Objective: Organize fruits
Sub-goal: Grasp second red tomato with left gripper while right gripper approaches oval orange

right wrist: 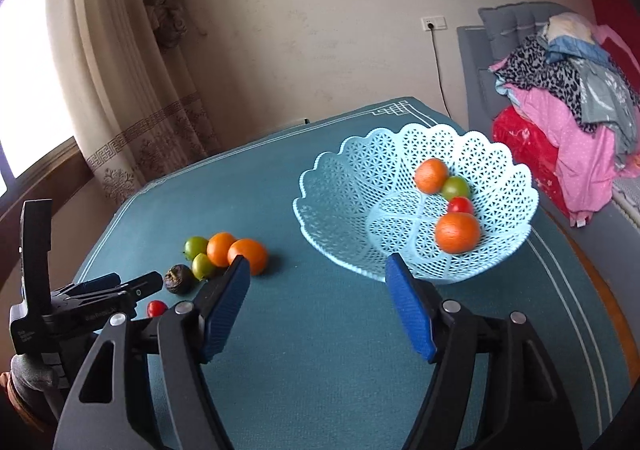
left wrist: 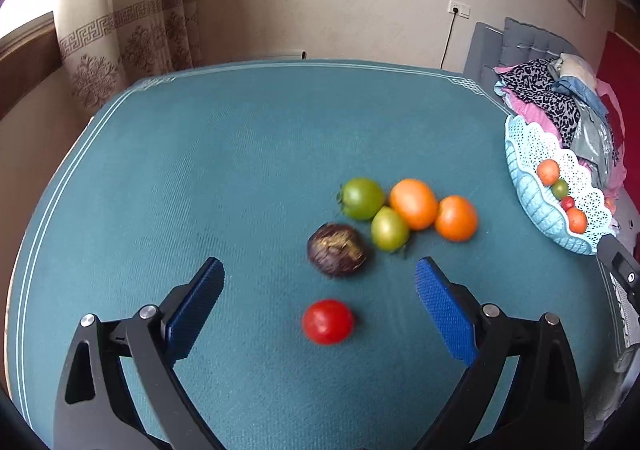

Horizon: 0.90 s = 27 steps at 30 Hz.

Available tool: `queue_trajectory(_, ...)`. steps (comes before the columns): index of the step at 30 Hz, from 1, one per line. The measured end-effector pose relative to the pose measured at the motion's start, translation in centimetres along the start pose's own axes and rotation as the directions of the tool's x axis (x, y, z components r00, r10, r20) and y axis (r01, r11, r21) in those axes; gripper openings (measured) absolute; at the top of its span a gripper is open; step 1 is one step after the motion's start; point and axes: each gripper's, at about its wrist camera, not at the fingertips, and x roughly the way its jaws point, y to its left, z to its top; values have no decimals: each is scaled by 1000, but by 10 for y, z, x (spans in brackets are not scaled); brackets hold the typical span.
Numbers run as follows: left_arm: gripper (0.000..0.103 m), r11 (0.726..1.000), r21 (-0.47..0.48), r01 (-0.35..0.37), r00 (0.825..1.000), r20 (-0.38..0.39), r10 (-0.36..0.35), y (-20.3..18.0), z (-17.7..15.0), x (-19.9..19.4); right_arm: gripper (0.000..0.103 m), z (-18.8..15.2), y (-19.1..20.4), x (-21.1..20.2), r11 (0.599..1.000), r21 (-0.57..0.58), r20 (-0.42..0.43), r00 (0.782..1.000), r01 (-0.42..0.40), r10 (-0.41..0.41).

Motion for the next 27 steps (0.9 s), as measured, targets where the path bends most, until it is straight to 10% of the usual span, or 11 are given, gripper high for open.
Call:
queue_trajectory(8,95,1000,9,10,999,-32,-10,10,-18,5,70,-10,25,6,999,-49,-41,999,-24,22)
queue_trajectory(22,33,995,39,90,994,-65,-88,4,-35,14,70,-19,52,34,993,-108,-133,990,-54,39)
queue_trajectory(27,30,993,47,107,994,-34,-106,3,-38,8,70,-16,60,54,988,-137,-166,985,-68,44)
